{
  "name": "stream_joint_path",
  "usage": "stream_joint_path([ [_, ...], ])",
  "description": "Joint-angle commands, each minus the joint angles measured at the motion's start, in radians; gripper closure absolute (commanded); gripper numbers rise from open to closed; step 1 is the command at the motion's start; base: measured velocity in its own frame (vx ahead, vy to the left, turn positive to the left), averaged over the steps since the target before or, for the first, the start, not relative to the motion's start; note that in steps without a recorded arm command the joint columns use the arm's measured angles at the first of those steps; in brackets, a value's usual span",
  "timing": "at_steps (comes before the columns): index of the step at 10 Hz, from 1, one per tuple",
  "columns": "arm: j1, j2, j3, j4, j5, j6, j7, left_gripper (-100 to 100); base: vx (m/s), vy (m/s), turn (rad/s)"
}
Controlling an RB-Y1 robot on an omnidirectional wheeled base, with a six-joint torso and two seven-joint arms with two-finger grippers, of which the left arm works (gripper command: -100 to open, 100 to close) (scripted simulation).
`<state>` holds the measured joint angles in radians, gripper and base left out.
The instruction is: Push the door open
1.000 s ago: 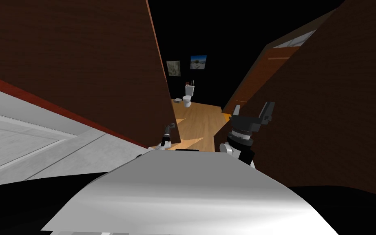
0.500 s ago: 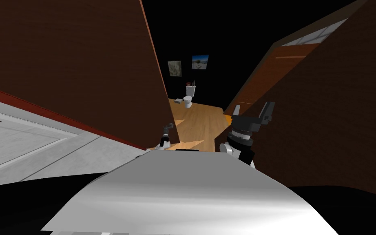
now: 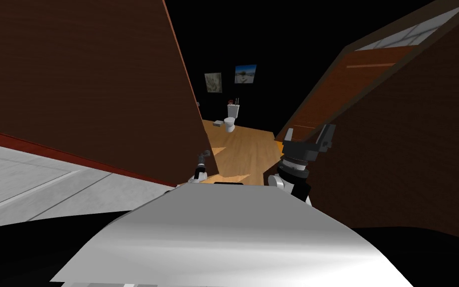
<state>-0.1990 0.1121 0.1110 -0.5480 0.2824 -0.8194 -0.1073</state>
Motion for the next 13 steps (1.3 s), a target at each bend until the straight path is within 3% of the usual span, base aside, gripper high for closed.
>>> stream_joint_path([
  [1,0.001,0.004,0.015,0.009,0.011,-0.009,-0.004,100,0.113,-0.014,0.024],
  [12,0.008,0.028,0.112,0.021,0.079,-0.021,-0.040,100,0.194,-0.033,0.052],
  [13,0.010,0.033,0.132,0.024,0.093,-0.023,-0.047,100,0.168,-0.029,0.041],
])
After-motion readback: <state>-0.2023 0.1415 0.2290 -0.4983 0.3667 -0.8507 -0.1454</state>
